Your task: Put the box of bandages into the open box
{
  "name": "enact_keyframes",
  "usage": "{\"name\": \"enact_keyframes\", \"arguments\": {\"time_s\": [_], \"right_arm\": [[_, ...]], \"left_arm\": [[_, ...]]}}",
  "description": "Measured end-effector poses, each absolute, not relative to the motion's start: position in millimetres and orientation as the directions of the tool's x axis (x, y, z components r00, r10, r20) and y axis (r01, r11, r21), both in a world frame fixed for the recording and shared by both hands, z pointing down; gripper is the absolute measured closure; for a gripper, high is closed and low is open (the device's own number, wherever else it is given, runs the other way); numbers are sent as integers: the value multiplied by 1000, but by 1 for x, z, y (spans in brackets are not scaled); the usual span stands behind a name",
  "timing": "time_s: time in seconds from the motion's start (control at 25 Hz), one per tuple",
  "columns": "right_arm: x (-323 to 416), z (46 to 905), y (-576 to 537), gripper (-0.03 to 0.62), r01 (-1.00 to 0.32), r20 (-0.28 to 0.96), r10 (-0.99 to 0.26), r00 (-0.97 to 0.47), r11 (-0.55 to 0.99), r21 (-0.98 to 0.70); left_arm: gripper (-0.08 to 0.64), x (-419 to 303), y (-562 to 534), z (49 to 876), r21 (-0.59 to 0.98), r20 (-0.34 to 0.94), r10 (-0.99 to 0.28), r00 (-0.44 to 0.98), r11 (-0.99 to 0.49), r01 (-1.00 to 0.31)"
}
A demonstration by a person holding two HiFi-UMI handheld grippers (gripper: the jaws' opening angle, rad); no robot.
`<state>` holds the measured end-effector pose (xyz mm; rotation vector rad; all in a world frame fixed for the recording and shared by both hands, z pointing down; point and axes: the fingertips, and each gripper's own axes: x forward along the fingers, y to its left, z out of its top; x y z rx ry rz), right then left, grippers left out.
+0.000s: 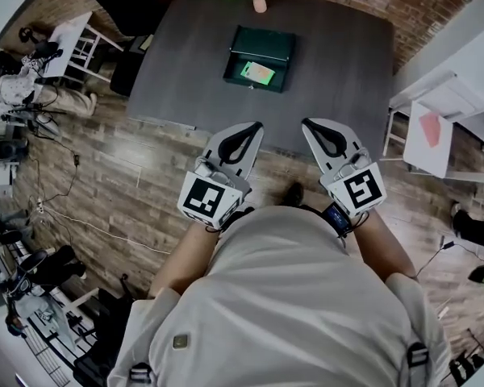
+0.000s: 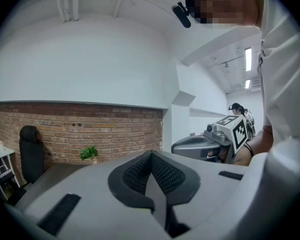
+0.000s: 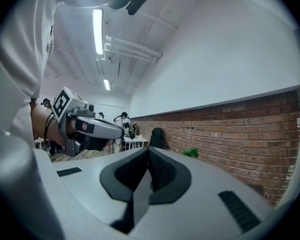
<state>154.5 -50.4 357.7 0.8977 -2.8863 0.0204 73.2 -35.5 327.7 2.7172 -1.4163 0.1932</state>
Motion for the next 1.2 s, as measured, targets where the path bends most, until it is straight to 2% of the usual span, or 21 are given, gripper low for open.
{"name": "enact_keyframes", "arguments": {"time_s": [0.2, 0.52, 1.2], "right_arm": [[140, 348, -21, 571, -590, 111, -586, -802, 808, 4], [106, 337, 40, 572, -592, 67, -598, -799, 801, 88], [33, 351, 189, 571, -601, 104, -610, -785, 792, 110]], "left_arm": [[545, 47, -7, 324, 18, 136, -808, 574, -577, -817], [545, 3, 52, 314, 22, 105, -800, 591, -592, -806], [545, -73, 183, 320, 34, 70, -787, 613, -613, -790]]}}
